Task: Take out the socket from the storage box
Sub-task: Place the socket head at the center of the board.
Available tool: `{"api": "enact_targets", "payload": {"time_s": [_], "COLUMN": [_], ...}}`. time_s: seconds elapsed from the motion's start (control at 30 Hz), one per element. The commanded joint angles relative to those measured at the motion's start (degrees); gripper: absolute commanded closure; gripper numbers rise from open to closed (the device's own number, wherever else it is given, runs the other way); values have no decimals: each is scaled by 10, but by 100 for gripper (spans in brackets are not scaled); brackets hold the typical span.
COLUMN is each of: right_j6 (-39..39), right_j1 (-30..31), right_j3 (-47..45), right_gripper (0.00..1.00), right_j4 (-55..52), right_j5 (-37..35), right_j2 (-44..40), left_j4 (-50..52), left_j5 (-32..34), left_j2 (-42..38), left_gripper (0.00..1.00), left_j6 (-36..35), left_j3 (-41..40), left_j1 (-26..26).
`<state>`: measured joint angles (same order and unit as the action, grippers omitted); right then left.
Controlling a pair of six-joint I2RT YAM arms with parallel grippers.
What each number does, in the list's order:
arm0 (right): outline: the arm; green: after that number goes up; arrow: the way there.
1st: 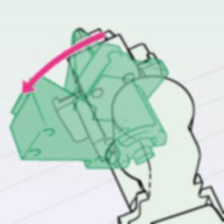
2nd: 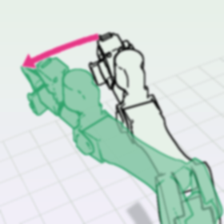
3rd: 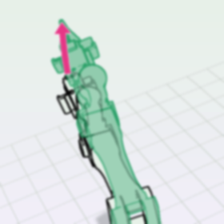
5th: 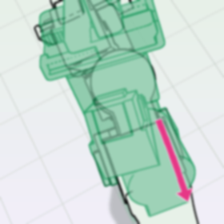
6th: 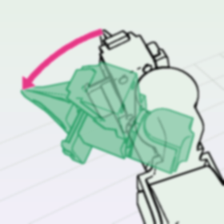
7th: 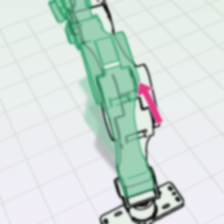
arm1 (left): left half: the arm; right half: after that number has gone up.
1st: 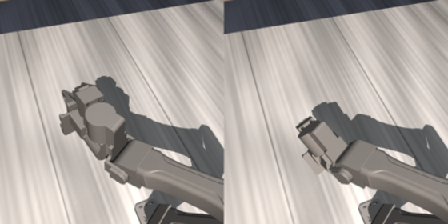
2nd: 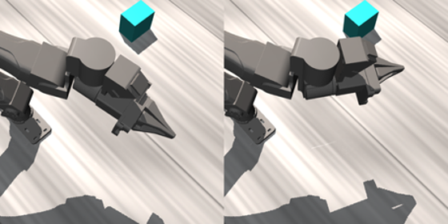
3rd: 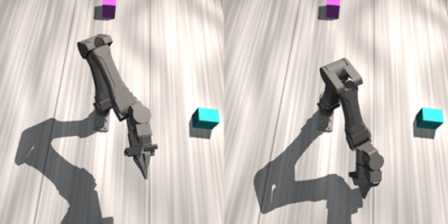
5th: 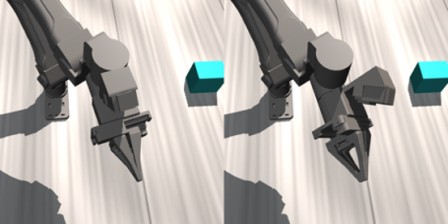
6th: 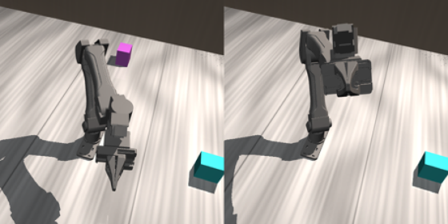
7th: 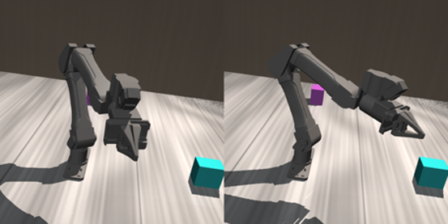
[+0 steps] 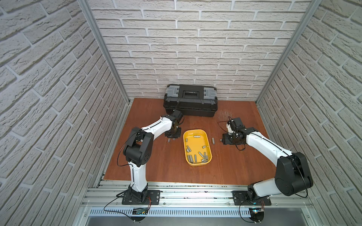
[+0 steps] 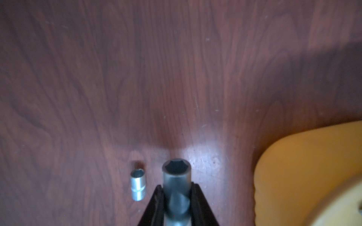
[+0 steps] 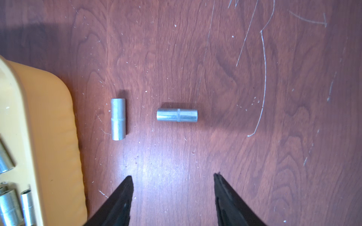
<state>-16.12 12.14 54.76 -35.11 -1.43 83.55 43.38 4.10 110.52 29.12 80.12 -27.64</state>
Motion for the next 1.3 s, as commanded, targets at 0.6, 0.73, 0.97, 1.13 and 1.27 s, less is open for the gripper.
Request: {"api": "enact_targets", "payload": {"time_s": [0.6,0.73,0.97,1.13,1.27], "right_j6": [-8,-9,-5,1,3], "right_j1": [-2,-3,-1,23,84], "right_j3": [-11,-12,-1,27,65], "right_gripper": [34,34,34,34,35], "right_j4": [10,9,0,-3,4], "right_j5": [3,3,15,26,27], "right_j2": [-22,-24,-33,-50,-39], "left_j4": [-18,-18,-14,-6,-1], "left_j5": [-1,-1,4,12,33], "left_j2": [19,14,-3,-33,-71], "left_gripper": [68,68,66,64,59], "left_j6": [-2,-2,-1,0,2], "left_j3": [-12,-12,-8,-1,4], "left_j1": [1,0,1,1,2]}}
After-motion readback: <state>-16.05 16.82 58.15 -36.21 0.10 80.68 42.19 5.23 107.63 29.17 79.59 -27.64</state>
